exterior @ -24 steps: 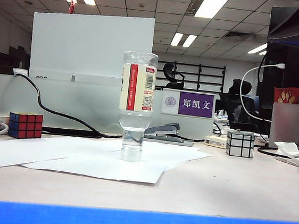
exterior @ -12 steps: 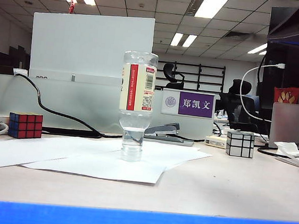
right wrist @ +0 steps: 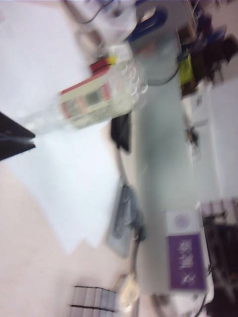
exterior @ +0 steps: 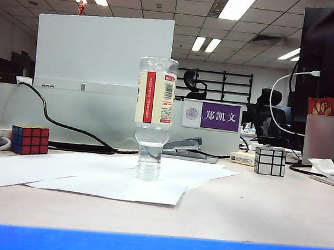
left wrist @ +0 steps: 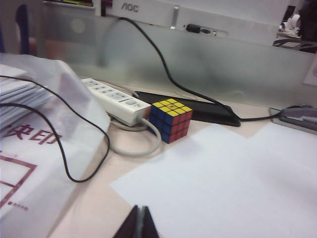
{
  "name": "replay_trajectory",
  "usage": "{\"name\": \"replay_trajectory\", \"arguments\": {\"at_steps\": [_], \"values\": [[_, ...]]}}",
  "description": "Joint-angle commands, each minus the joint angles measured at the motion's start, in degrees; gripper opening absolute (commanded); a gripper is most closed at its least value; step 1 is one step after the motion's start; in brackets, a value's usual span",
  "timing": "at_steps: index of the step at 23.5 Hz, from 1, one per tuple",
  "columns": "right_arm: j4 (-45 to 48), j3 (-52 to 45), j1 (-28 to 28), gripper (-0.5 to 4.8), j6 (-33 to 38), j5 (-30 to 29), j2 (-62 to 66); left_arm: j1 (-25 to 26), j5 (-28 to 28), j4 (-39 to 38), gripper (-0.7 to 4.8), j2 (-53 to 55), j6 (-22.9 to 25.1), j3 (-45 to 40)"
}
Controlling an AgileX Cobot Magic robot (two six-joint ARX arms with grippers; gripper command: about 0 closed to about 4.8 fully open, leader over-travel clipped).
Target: Flip the plastic bottle upside down.
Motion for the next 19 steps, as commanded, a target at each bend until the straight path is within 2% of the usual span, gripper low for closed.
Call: {"name": "replay_trajectory", "arguments": {"at_steps": [1, 5, 14, 19], "values": [[-3.67, 0.42, -0.85, -0.08, -7.56, 1.62, -5.51, 0.04, -0.26, -0.02, -0.05, -0.07, 0.04, 0.07], [-11.72, 0.35, -5.7, -0.08, -9.81, 1.46, -14.75, 0.0, 0.44, -0.09, -0.05, -0.07, 0.04, 0.07], [-22.14, 0.13, -25.0, -0.08, -6.6, -2.29, -25.66, 0.0, 0.44, -0.13, -0.05, -0.07, 0.02, 0.07], [-24.09, -2.47, -28.15, -0.08, -6.82, -2.6, -27.78, 0.02, 0.42, -0.11, -0.05, -0.07, 0.02, 0.07]]}}
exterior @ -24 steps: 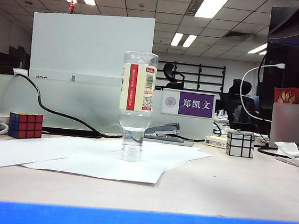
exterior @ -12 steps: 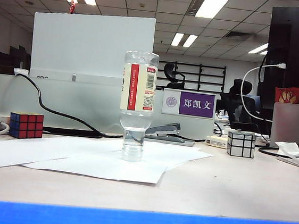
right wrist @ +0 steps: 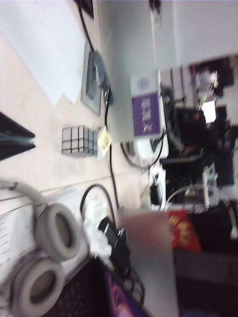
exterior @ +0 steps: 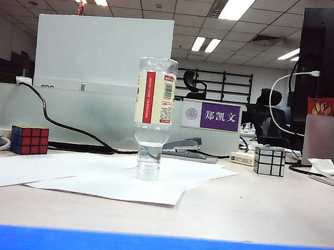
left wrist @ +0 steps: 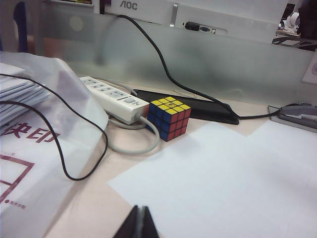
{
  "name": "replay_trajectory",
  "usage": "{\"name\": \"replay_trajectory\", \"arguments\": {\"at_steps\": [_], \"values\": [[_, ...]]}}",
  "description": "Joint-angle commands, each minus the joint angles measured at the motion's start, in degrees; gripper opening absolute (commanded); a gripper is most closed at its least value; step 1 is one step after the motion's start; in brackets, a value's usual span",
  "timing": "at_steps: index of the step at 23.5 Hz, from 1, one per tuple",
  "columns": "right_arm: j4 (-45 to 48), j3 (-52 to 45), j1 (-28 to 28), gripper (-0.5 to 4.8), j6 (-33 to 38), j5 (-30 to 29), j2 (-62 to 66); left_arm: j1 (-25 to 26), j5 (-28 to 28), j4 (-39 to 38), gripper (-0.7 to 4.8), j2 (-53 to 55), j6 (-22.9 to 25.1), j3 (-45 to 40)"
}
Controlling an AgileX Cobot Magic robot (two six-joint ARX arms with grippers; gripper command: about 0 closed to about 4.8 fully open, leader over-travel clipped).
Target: Flip the plastic bottle upside down.
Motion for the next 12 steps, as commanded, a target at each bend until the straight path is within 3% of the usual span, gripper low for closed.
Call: {"name": "replay_trajectory", "arguments": {"at_steps": [1, 12], "values": [[-0.24, -2.75, -0.28, -0.08, -0.02, -0.48, -1.4, 0.02, 0.17, 0.31, -0.05, -0.07, 0.04, 0.04], [2.93, -11.54, -0.22, -0.08, 3.02, -1.14, -3.63, 0.02, 0.17, 0.33, -0.05, -0.07, 0.02, 0.04]]}}
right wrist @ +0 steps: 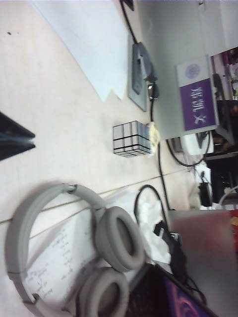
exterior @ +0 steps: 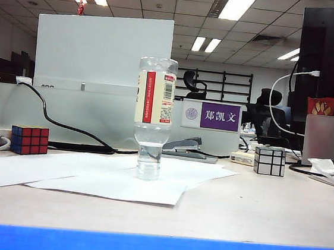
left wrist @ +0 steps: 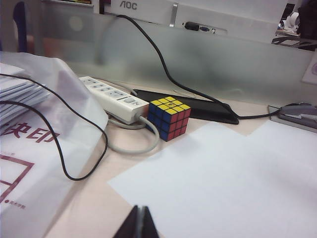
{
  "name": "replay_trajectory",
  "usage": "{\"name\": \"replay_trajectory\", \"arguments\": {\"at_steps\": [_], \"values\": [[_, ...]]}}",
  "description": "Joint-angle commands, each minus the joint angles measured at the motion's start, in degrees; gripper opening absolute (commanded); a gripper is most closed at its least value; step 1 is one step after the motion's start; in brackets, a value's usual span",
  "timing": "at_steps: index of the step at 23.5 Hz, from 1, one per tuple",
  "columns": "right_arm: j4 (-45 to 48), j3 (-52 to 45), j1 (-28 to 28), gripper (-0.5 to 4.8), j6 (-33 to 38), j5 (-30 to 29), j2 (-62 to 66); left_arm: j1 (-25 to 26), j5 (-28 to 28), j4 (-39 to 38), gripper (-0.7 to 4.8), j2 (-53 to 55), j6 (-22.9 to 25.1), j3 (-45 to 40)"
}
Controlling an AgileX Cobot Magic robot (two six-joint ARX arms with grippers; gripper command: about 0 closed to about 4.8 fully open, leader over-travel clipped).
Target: Flip the plastic bottle upside down.
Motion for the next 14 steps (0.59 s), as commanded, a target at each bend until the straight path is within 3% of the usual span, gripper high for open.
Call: {"name": "replay_trajectory", "arguments": {"at_steps": [1, 14], "values": [[3.85, -1.6, 0.09, -0.08, 0.37, -0.31, -0.2, 0.02, 0.17, 0.33, -0.05, -0.07, 0.02, 0.07], [5.9, -5.49, 0.13, -0.08, 0.33, -0.85, -0.7, 0.0, 0.17, 0.33, -0.05, -0.07, 0.02, 0.07]]}}
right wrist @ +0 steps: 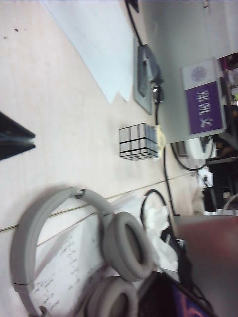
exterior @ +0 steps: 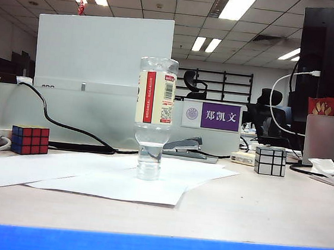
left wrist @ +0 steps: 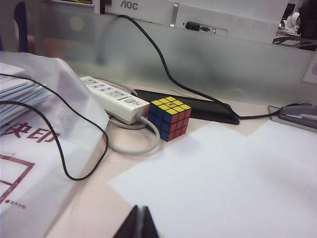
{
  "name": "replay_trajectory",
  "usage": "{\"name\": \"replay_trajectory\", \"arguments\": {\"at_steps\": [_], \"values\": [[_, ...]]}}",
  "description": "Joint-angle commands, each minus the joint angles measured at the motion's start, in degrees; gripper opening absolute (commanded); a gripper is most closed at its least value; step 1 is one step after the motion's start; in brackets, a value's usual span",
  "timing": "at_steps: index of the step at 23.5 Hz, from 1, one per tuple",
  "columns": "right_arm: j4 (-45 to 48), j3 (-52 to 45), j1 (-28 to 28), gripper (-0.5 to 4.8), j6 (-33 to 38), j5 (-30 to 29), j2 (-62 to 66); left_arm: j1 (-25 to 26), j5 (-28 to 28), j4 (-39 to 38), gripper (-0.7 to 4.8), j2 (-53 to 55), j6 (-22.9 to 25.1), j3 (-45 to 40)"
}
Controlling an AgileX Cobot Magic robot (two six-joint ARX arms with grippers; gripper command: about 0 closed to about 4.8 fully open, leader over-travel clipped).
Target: Flip the plastic bottle upside down.
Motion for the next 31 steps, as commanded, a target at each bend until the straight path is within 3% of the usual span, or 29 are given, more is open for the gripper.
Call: {"name": "replay_trajectory", "arguments": {"at_steps": [1, 31], "values": [[1.03, -0.63, 0.11, -0.08, 0.17, 0.11, -0.07, 0.02, 0.17, 0.31, -0.05, -0.07, 0.02, 0.07], [-0.2, -0.79, 0.0, -0.08, 0.61, 1.25, -1.68, 0.0, 0.17, 0.33, -0.05, -0.07, 0.04, 0.07]]}}
